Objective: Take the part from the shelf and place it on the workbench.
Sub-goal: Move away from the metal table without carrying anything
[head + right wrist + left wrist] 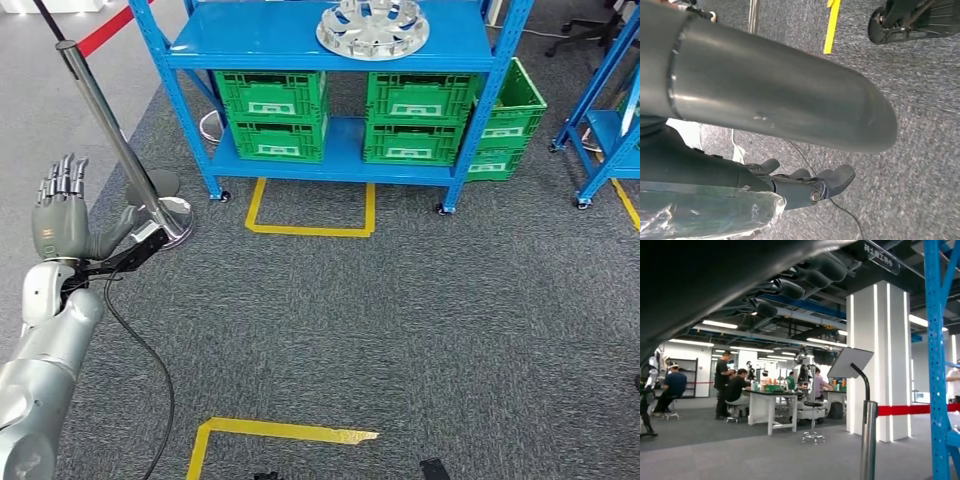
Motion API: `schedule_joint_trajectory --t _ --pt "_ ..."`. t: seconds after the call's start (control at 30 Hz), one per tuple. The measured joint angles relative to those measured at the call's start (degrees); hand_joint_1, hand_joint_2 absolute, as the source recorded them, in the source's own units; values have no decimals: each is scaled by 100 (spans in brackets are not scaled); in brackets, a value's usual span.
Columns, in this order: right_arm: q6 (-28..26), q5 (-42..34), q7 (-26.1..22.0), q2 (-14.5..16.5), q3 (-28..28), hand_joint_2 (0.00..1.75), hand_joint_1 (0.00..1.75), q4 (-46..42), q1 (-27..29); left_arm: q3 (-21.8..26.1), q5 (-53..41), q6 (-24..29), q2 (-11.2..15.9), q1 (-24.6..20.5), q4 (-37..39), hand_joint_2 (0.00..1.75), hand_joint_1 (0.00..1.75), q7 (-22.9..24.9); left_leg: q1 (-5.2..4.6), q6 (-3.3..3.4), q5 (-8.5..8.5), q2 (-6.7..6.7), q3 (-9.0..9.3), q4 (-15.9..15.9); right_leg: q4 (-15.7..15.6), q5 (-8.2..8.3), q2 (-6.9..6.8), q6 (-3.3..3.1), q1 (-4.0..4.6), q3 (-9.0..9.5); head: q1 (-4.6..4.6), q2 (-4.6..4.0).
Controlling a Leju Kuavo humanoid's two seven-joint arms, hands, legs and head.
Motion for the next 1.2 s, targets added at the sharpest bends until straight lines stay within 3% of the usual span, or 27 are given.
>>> schedule_joint_trajectory --t 0.07,0.1,0.13,0.2,0.3,0.57,1.2 --pt "20 -30 16 4 -12 0 0 0 -15 -53 31 -86 2 -25 16 0 0 -120 -23 67 366 6 386 -730 0 -24 -32 23 13 28 2 0" --pt "35 -52 32 8 -21 0 0 0 -22 -88 55 -139 1 -46 22 0 0 -182 -40 105 449 12 554 -1046 2 -37 -42 43 24 34 3 -1" --pt "53 -72 52 12 -30 0 0 0 -26 -124 80 -187 -5 -66 29 0 0 -244 -56 133 469 17 660 -1245 -2 -45 -52 65 32 34 7 0" --pt "82 -99 91 16 -45 0 0 0 -26 -191 171 -306 -24 -86 52 0 0 -376 -60 119 435 22 716 -1375 -7 -60 -68 72 51 31 10 0" --pt "108 -128 126 16 -71 0 0 0 -24 -279 424 -609 -39 -84 100 0 0 -676 -56 84 434 18 721 -1393 -45 -54 -77 44 55 58 14 0" --pt "198 -144 7 -1 -79 0 0 0 -25 -463 936 -1290 -10 -66 146 0 0 -1459 -66 149 421 17 721 -1389 -129 -20 -79 110 48 99 14 0" --pt "49 -529 -407 -105 -243 0 0 0 -25 -912 1193 -1265 250 138 146 0 0 -1450 -54 158 428 18 725 -1387 -125 -15 -78 132 59 97 11 1"
